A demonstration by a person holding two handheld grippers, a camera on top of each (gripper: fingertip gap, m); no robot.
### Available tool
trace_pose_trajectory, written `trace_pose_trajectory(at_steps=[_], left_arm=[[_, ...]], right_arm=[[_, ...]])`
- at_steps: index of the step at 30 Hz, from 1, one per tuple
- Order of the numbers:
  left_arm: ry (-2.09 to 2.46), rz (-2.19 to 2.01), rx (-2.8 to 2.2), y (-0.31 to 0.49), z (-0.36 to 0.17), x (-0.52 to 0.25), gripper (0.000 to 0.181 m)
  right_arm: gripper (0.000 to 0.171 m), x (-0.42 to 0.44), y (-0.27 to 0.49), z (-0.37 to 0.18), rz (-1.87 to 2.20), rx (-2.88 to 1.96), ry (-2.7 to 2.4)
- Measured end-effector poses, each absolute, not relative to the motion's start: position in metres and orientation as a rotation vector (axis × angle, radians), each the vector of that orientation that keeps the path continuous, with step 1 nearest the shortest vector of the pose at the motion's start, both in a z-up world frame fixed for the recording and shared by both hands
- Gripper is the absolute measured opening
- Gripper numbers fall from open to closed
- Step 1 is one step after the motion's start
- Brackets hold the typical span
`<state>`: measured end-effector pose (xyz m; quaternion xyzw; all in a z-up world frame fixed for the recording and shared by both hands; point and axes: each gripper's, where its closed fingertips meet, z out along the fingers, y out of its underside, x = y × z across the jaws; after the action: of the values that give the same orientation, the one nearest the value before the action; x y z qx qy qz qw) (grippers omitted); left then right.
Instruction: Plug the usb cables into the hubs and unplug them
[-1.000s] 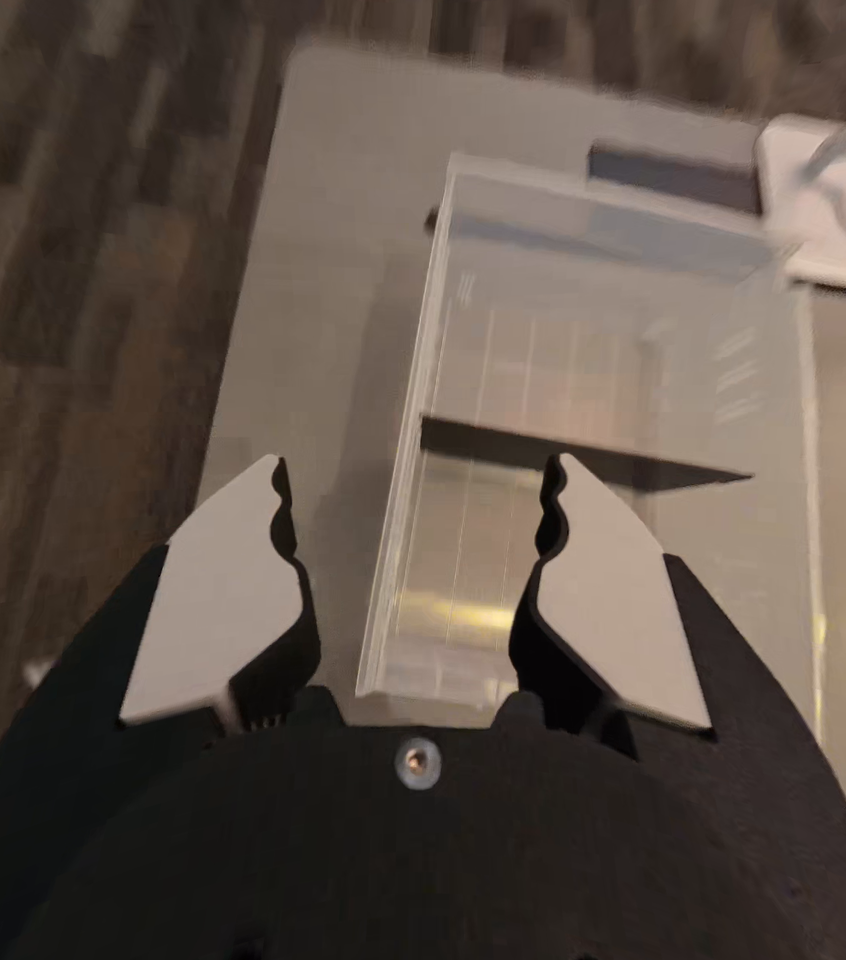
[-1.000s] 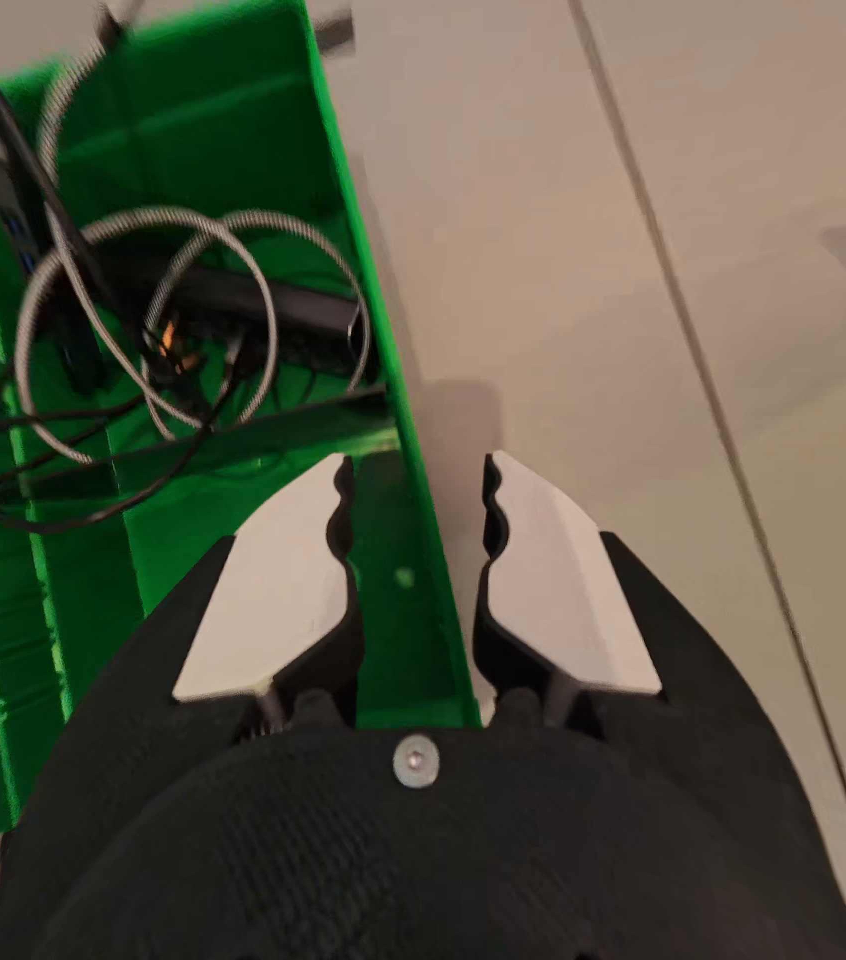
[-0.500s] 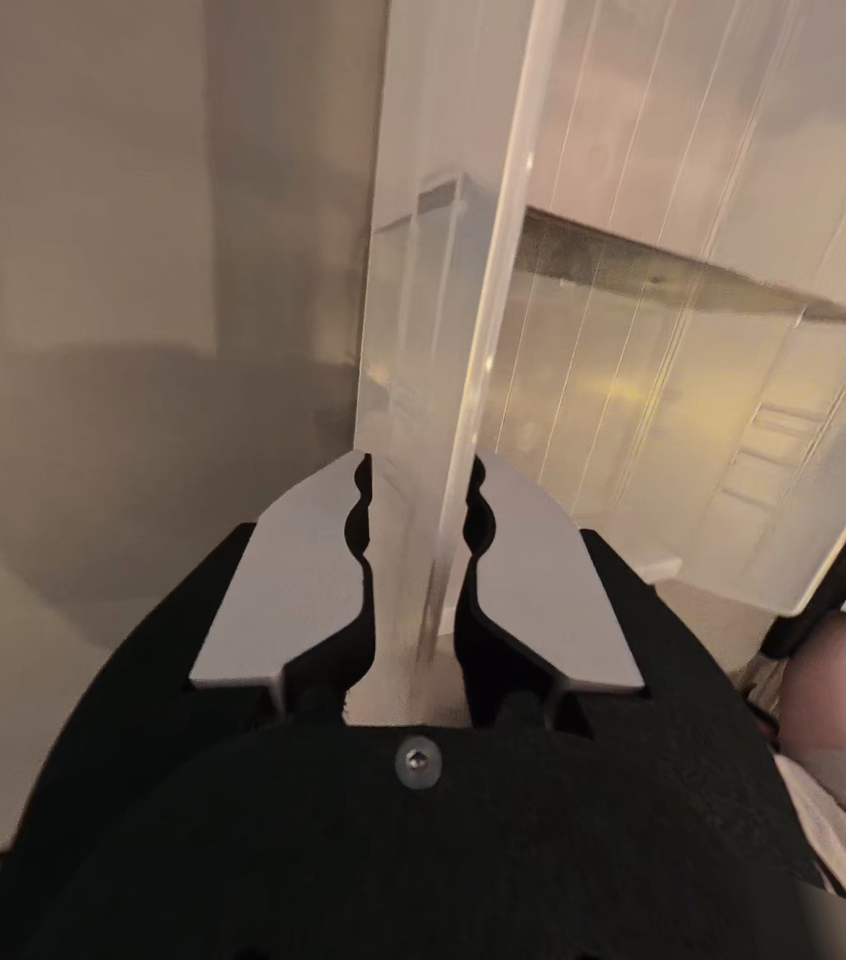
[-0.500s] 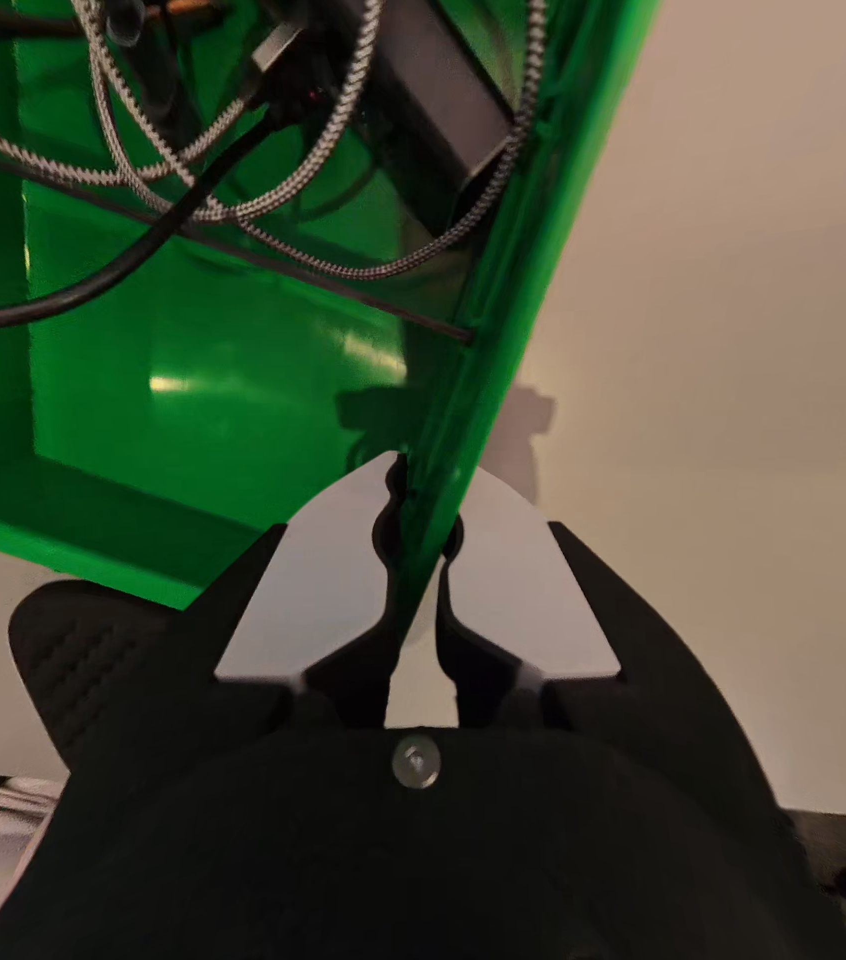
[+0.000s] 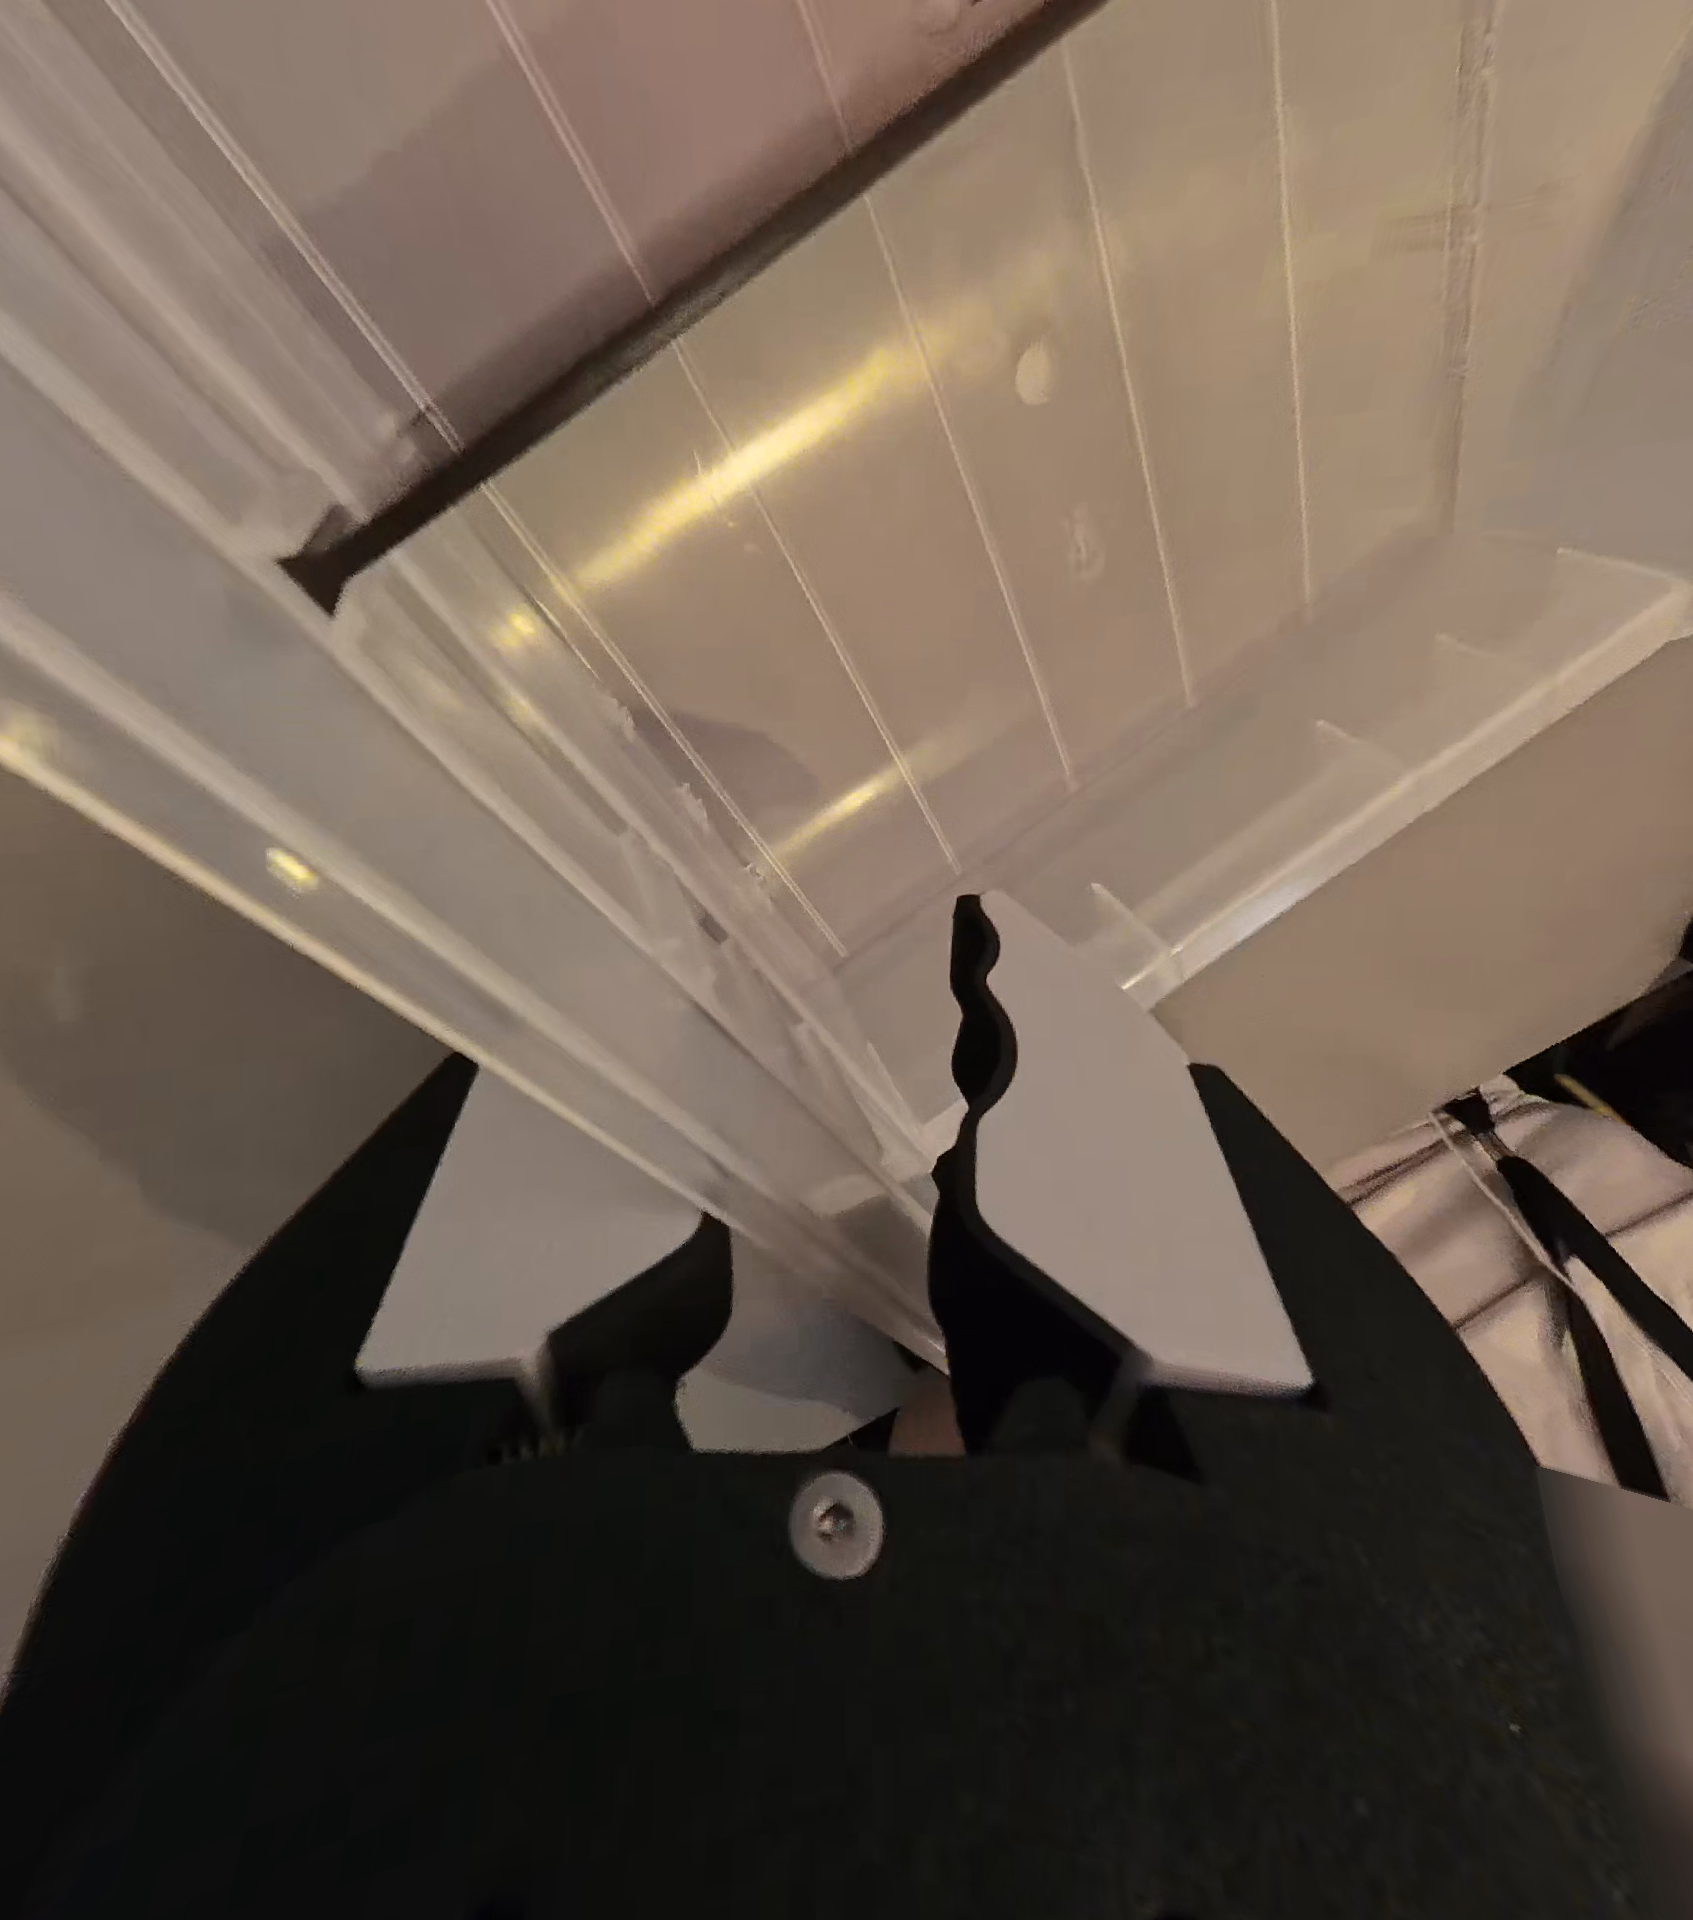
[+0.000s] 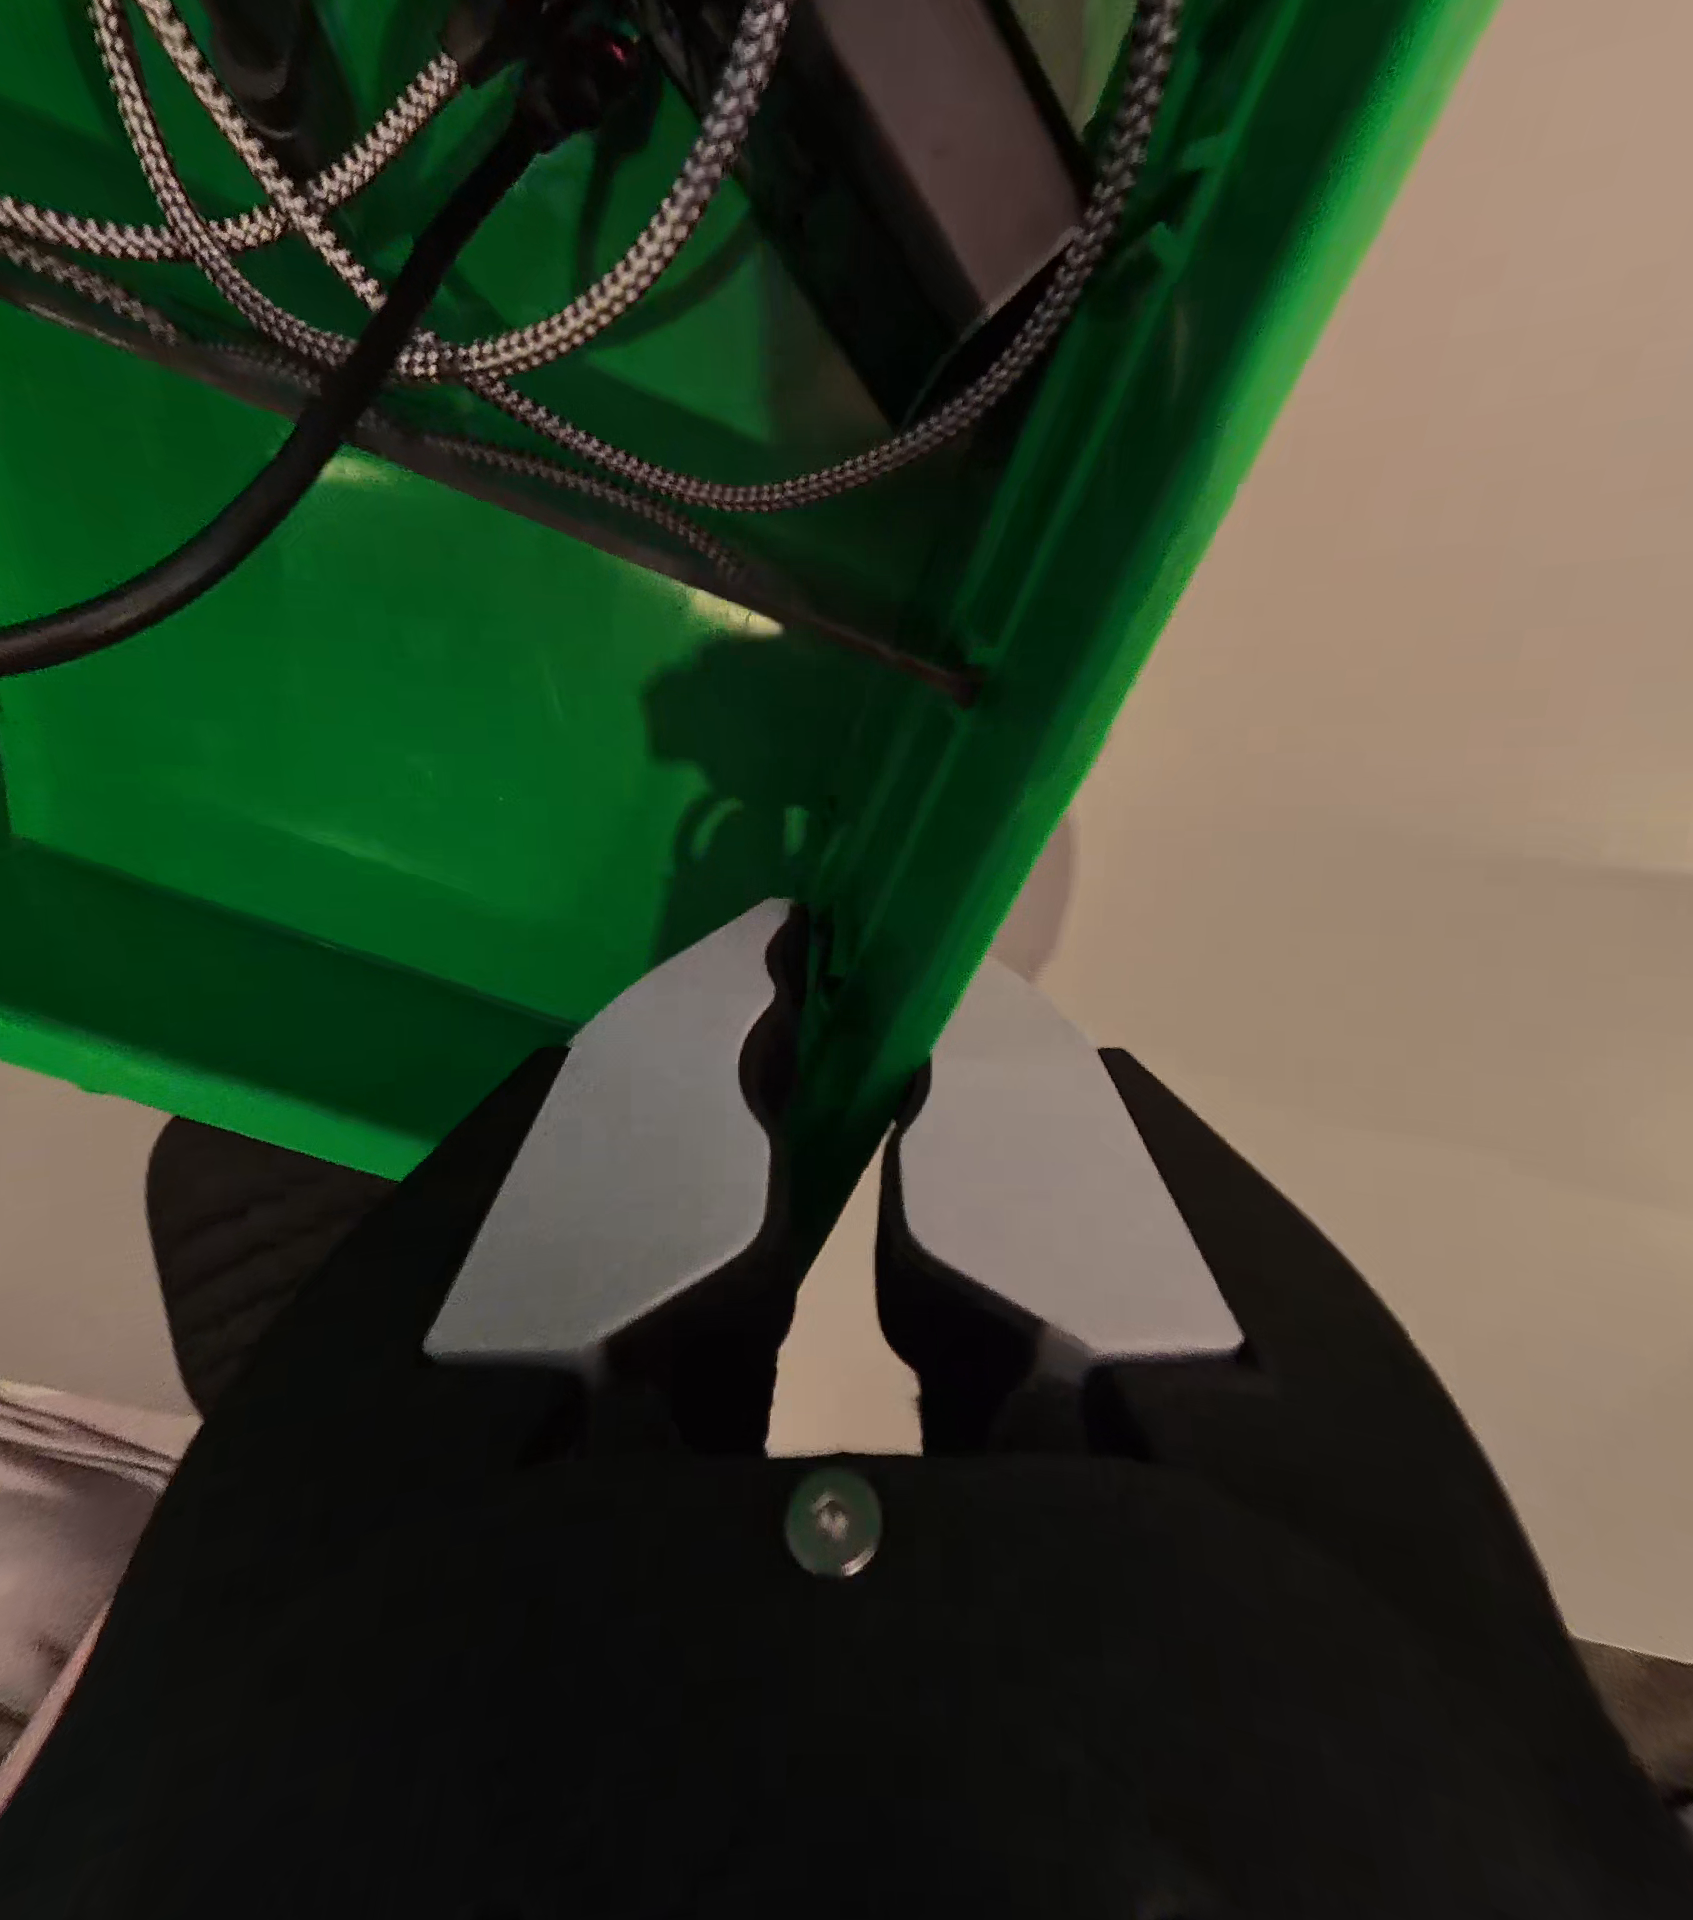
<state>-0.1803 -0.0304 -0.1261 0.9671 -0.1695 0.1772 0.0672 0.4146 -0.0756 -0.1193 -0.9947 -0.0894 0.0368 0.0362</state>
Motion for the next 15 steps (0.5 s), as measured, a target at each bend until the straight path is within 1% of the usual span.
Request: trace_pose_trajectory(at_steps=[4, 7, 10, 14, 15], left_arm=[[-0.618, 0.533, 2.817, -0.042, -0.128, -0.139, 0.043], [-0.690, 0.469, 2.764, -0.053, -0.131, -0.122, 0.043], [-0.728, 0.507, 2.710, -0.062, -0.129, -0.109, 0.043], [-0.742, 0.578, 2.668, -0.072, -0.119, -0.109, 0.043], [-0.740, 0.596, 2.672, -0.073, -0.114, -0.111, 0.040]], right_arm=[[0.019, 0.385, -0.071, -0.119, 0.092, -3.084, -0.416], [0.024, 0.366, -0.068, -0.119, 0.019, -3.103, -0.527], [0.031, 0.349, -0.066, -0.119, -0.017, -3.089, -0.636], [0.026, 0.344, -0.067, -0.108, 0.011, -3.078, -0.558], [0.025, 0.346, -0.067, -0.099, -0.001, -3.052, -0.515]])
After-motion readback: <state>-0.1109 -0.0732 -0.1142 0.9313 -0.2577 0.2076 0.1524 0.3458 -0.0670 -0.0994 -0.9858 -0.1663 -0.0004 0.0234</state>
